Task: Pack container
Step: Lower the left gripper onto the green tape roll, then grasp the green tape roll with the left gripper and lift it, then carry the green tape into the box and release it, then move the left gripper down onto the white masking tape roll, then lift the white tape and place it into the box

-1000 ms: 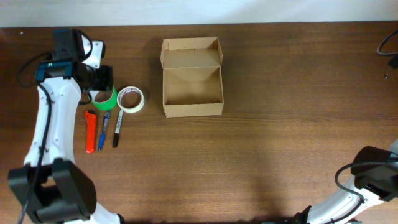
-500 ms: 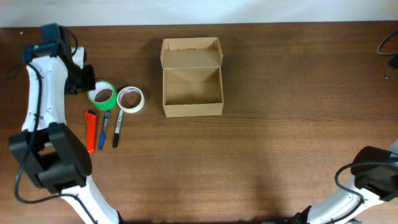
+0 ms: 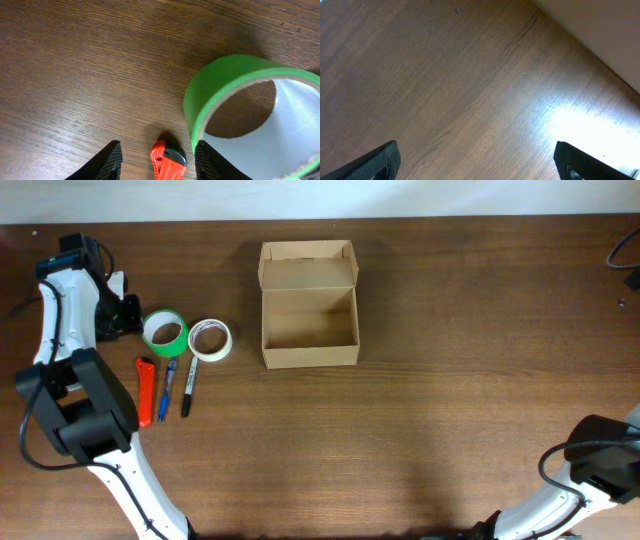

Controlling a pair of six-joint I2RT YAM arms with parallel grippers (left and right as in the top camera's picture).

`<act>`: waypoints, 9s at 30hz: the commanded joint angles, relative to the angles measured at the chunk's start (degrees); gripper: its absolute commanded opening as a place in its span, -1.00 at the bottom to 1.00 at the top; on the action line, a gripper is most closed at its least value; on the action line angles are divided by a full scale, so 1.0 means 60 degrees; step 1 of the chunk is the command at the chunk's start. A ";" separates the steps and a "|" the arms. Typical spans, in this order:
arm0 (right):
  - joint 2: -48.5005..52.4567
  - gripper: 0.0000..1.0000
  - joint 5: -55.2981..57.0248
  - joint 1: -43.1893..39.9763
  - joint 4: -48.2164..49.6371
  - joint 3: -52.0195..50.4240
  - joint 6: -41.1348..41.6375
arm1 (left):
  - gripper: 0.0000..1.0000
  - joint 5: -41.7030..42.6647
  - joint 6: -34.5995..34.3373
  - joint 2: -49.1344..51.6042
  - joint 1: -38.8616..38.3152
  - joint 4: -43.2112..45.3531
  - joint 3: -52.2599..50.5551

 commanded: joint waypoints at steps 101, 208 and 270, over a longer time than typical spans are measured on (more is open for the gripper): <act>0.0047 0.99 0.0117 0.0000 0.0004 -0.0051 -0.0066 | -0.97 0.0565 0.3832 0.3056 -0.7311 -0.3005 0.7453; 0.0047 0.99 0.0117 0.0000 0.0004 -0.0051 -0.0066 | -0.30 0.0823 0.1264 -0.0412 -0.2280 0.0670 -0.1188; 0.0047 0.99 0.0117 0.0000 0.0004 -0.0051 -0.0066 | -0.92 0.0514 0.2739 0.2055 -0.7308 -0.3147 0.6743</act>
